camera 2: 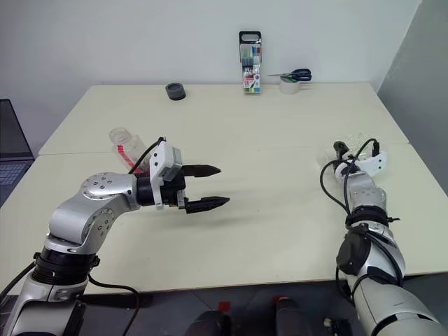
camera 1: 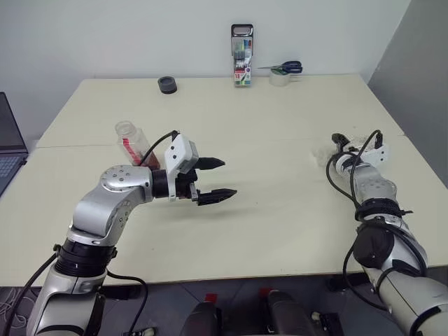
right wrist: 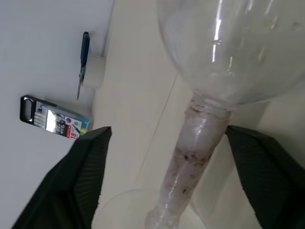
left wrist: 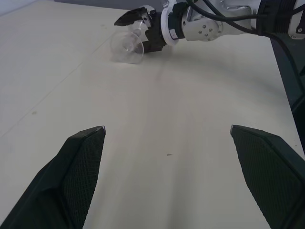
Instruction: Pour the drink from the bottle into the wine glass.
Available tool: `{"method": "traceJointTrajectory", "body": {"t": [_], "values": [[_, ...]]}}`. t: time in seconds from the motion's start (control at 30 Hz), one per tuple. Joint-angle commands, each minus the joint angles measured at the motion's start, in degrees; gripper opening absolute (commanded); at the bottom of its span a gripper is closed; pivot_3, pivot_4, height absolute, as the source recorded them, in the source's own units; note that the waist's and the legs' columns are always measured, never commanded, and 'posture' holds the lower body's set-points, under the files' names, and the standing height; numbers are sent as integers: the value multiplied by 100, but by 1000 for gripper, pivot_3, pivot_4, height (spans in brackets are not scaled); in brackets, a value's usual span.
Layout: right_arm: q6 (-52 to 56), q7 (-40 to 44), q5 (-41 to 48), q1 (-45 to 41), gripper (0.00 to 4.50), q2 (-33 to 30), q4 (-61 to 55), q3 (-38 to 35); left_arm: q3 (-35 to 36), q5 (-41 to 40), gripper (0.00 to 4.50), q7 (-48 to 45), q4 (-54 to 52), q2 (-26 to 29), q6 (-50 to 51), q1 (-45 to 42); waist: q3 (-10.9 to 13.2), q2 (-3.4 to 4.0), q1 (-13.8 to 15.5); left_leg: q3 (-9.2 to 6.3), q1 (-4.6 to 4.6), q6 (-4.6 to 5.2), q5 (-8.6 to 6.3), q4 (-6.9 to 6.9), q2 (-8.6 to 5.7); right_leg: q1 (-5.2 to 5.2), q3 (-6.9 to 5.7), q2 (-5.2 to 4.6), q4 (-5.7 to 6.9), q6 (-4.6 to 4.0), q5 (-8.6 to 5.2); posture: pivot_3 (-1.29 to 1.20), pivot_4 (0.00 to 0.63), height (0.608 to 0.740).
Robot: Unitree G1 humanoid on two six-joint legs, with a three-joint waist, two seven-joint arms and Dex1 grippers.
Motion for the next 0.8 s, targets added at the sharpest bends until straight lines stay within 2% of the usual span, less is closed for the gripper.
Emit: {"method": "traceJointTrajectory", "body": {"t": [0.03, 0.23, 0.3, 0.47, 0.6, 0.8], "values": [[-107, -56, -232, 63, 2821, -60, 225, 43, 41, -36, 4500, -57, -207, 10, -60, -15, 0, 0, 0, 1, 0, 0, 0, 0, 0, -1, 1, 0, 0, 0, 0, 0, 150, 740], [-409, -319, -668, 130, 648, -118, 276, 229, 36, 3, 4500, -48, -179, -3, -97, 13, -5, -4, 27, -3, 0, 0, 0, 0, -1, 4, -2, -1, -4, 0, 0, 0, 150, 740], [-539, -345, -1101, 215, 336, -153, 171, 628, 54, -14, 4500, -16, -212, -13, -71, 51, -10, -7, 83, -12, 7, -1, 0, 1, -3, 19, -10, -3, -11, 1, 0, 0, 150, 740], [-1035, -114, -2231, 610, 258, -14, -827, 1819, 209, -83, 4500, 119, -451, 59, 18, 336, -12, -10, 178, -33, 21, 2, -1, 8, -13, 51, -27, -16, -29, 3, 0, 0, 150, 740], [-1796, 147, -3672, 1545, 258, -1, -2035, 3259, 365, -210, 4500, 244, -770, 145, 179, 632, -11, -9, 182, -51, 13, -12, 6, 10, -17, 49, -26, -21, -32, 4, 0, 0, 150, 740], [-1766, 150, -4579, 2606, 258, -33, -2979, 3941, 520, -294, 4500, 491, -952, 95, 358, 757, -11, -7, 152, -69, 19, -19, 9, 4, -12, 44, -28, -20, -26, 5, -1, 0, 150, 740]]}}
